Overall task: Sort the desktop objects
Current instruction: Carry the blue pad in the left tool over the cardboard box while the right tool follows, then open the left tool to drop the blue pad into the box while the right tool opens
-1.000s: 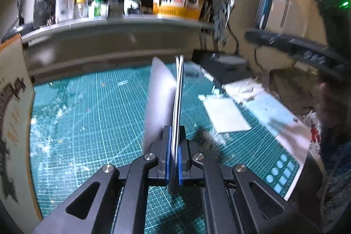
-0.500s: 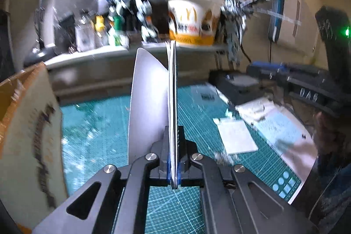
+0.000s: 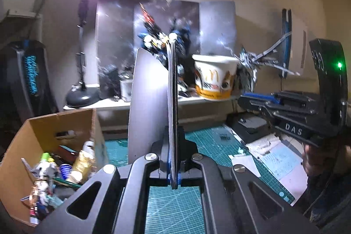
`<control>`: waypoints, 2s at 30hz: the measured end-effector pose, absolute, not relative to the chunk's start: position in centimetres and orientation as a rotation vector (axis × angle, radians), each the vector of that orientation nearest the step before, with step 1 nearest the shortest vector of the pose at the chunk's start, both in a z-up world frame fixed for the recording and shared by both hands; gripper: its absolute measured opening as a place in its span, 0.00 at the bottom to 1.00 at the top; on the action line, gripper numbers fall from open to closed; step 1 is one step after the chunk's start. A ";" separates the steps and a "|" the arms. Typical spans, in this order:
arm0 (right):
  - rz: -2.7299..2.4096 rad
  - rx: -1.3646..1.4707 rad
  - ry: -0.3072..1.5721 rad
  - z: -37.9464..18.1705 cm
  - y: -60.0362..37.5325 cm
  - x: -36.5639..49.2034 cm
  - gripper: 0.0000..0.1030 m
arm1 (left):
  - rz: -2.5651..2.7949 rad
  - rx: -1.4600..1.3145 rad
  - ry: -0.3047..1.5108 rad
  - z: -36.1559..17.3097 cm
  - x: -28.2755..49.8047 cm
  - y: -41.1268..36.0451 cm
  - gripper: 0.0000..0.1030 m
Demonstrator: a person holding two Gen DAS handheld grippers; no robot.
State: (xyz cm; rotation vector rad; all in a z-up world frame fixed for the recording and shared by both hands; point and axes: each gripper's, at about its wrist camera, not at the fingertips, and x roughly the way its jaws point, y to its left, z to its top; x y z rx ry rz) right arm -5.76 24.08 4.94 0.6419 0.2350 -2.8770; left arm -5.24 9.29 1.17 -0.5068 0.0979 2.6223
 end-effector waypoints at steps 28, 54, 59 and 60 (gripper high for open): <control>-2.379 0.704 0.257 2.1 2.2 -14.2 0.10 | 2.924 -0.858 -0.081 0.9 -9.9 -8.1 0.03; -2.364 0.869 0.193 -1.3 1.4 -17.4 0.60 | 3.234 -0.805 0.049 0.2 -8.0 -8.7 1.00; -2.401 0.798 0.220 0.7 1.6 -15.8 0.60 | 3.265 -0.711 0.062 2.0 -6.6 -8.6 1.00; -2.409 0.784 0.227 1.0 1.6 -15.5 0.60 | 3.267 -0.695 0.057 2.4 -6.3 -8.6 1.00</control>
